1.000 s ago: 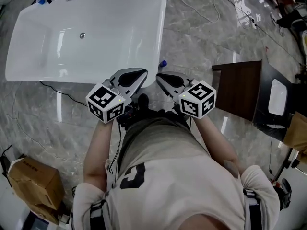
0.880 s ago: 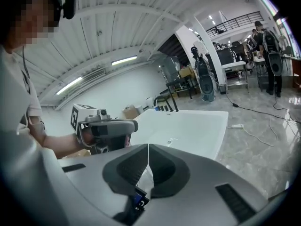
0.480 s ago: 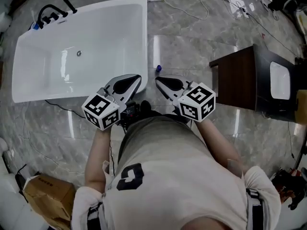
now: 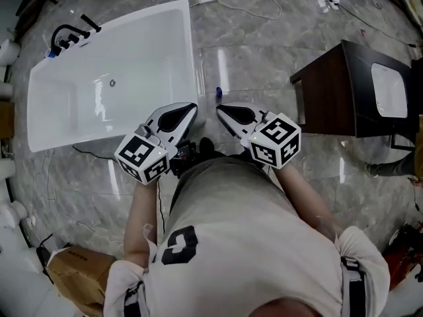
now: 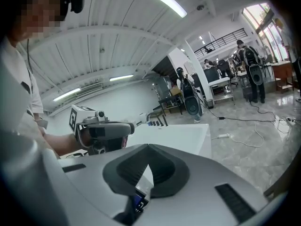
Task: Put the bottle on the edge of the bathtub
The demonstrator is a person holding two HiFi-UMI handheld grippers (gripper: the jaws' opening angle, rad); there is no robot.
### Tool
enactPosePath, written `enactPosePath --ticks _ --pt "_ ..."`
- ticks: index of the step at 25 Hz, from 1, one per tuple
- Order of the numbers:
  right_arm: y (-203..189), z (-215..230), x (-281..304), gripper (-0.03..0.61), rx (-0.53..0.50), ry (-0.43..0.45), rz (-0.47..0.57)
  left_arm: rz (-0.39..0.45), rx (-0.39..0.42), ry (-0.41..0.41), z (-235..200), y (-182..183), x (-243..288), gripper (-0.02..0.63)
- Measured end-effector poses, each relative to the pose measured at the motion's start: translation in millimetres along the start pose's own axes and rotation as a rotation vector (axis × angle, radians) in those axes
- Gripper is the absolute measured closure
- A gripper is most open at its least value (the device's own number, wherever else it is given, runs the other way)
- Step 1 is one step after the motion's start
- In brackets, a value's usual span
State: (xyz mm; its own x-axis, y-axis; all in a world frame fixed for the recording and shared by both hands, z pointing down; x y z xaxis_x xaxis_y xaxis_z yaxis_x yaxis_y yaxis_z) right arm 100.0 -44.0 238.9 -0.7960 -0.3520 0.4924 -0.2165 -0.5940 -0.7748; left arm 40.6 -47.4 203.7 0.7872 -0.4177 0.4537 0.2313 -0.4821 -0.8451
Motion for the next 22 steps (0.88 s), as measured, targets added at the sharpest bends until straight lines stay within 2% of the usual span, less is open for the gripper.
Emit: enactPosePath --ticks 8,14,22 --pt "1 -36 -33 0.551 -0.067 0.060 0.028 0.057 -0.021 0.058 33 -1 -14 0.557" --pt "-20 -53 -38 0.551 -0.037 0.111 0.047 0.030 -0.022 0.072 58 -13 -17 0.557" --pt "-33 -93 -33 0.551 -0.044 0.142 0.055 0.019 -0.035 0.098 71 -41 -56 0.557"
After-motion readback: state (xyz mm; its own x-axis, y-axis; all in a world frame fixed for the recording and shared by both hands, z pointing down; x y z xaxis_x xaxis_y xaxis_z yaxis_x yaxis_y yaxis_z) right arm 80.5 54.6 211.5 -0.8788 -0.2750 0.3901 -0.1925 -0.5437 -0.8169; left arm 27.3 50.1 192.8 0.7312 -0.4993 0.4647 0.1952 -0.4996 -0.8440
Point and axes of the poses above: the fingertips, and each gripper's own axes: x forward along the fingers, z to its right, y out of its top, the point moved 1 cm from there along -x, backward along the fingers, and after that the axes turned 11 degrees about -z, right-handed, at the moved point
